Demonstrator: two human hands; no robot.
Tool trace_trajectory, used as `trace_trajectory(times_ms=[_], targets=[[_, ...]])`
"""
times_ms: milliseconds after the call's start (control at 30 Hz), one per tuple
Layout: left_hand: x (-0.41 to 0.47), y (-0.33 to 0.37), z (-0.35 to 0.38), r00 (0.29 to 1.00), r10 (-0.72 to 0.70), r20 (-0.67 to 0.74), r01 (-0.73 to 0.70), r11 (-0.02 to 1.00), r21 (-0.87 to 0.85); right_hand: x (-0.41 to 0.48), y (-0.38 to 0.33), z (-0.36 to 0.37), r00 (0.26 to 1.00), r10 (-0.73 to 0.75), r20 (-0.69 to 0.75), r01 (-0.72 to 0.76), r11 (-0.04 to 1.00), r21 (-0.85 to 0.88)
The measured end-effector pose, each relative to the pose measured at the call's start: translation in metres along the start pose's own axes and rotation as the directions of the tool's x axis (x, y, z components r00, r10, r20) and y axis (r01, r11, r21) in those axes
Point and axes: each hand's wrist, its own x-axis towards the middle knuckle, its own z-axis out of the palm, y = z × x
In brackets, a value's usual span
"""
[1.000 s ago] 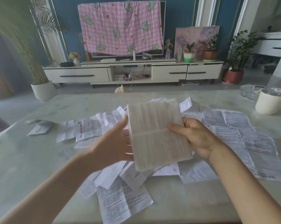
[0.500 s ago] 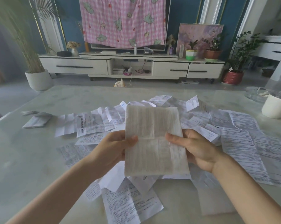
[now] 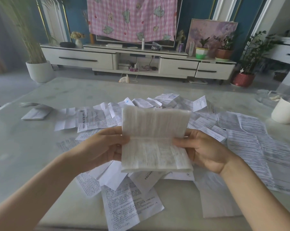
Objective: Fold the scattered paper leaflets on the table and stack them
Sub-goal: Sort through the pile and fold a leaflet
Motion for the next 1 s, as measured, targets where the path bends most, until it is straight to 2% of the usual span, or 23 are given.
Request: trace_trajectory(times_ms=[67,233,333,400,467,567,667,767,833,933,1000], targets=[[-0.001,0.003,-0.001,0.999,0.033,0.015,-0.033,0.999,0.036,0.001,0.0,0.001,1.0,-0.03,0.005,0.03,0.999,0.028],[-0.007,0.011,-0.005,0.995,0.071,0.074,-0.083,0.978,0.189,0.003,0.003,0.002,0.997,-0.077,0.002,0.077,0.996,-0.043],[-0.007,0.012,-0.005,0.995,0.084,0.052,-0.093,0.975,0.201,0.003,0.002,0.004,0.987,-0.155,0.029,0.158,0.98,-0.119],[-0.006,0.009,-0.002,0.994,0.106,0.014,-0.107,0.985,0.138,0.001,0.002,0.004,0.978,-0.207,0.0,0.204,0.966,-0.157],[-0.005,0.005,0.0,0.994,0.105,-0.04,-0.105,0.994,-0.002,0.002,0.003,0.006,0.96,-0.279,-0.032,0.265,0.937,-0.228],[-0.005,0.002,0.004,0.997,0.051,-0.064,-0.06,0.987,-0.152,0.004,0.005,0.007,0.926,-0.373,-0.064,0.333,0.883,-0.332],[-0.005,-0.004,0.01,0.999,-0.036,-0.037,0.034,0.998,-0.046,0.003,0.005,0.012,0.898,-0.439,-0.036,0.392,0.833,-0.39],[-0.006,-0.009,0.013,0.995,-0.074,-0.067,0.075,0.997,0.019,0.001,0.006,0.014,0.892,-0.453,0.017,0.415,0.801,-0.432],[-0.005,-0.011,0.008,0.995,-0.013,-0.1,0.026,0.991,0.129,-0.003,0.004,0.012,0.917,-0.392,0.067,0.376,0.8,-0.468],[-0.005,-0.006,0.0,0.981,0.137,-0.138,-0.079,0.929,0.362,-0.013,-0.003,0.004,0.964,-0.228,0.139,0.267,0.831,-0.488],[-0.007,-0.001,-0.002,0.981,0.164,-0.105,-0.103,0.895,0.433,-0.018,-0.01,-0.001,0.97,-0.239,0.042,0.23,0.856,-0.463]])
